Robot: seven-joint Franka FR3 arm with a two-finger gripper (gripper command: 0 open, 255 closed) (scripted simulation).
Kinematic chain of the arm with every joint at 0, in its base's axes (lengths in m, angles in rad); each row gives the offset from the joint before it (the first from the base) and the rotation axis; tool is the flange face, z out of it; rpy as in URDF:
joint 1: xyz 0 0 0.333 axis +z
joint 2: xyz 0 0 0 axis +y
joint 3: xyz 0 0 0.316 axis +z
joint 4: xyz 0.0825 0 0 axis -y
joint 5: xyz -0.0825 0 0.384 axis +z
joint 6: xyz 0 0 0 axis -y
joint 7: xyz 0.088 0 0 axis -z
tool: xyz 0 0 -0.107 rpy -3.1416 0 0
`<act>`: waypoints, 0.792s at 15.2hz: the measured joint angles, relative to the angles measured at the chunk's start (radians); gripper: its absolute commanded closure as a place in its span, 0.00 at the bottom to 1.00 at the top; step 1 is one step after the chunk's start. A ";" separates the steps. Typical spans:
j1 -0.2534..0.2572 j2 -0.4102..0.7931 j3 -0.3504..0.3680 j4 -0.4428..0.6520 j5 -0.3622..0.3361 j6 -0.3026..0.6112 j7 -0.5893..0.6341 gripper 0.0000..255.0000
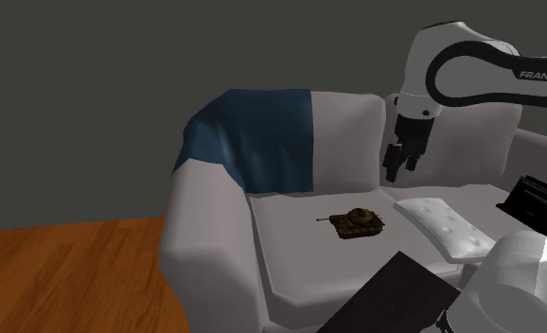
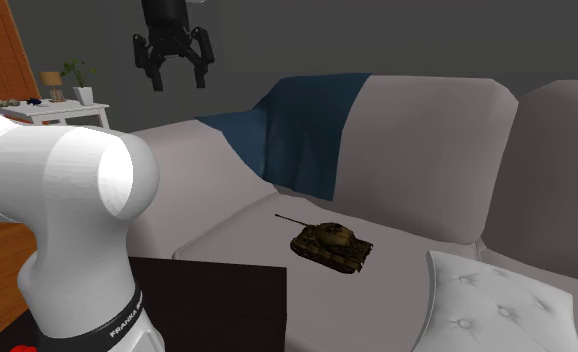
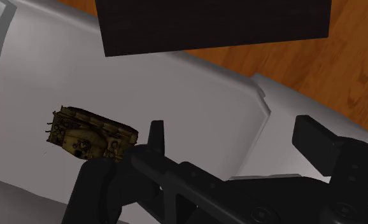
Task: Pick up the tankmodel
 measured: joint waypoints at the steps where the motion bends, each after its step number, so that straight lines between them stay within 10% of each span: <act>1: 0.000 0.000 0.000 0.000 0.000 0.000 0.000 0.00; 12: -0.005 0.144 -0.184 -0.136 -0.187 0.271 -0.317 0.00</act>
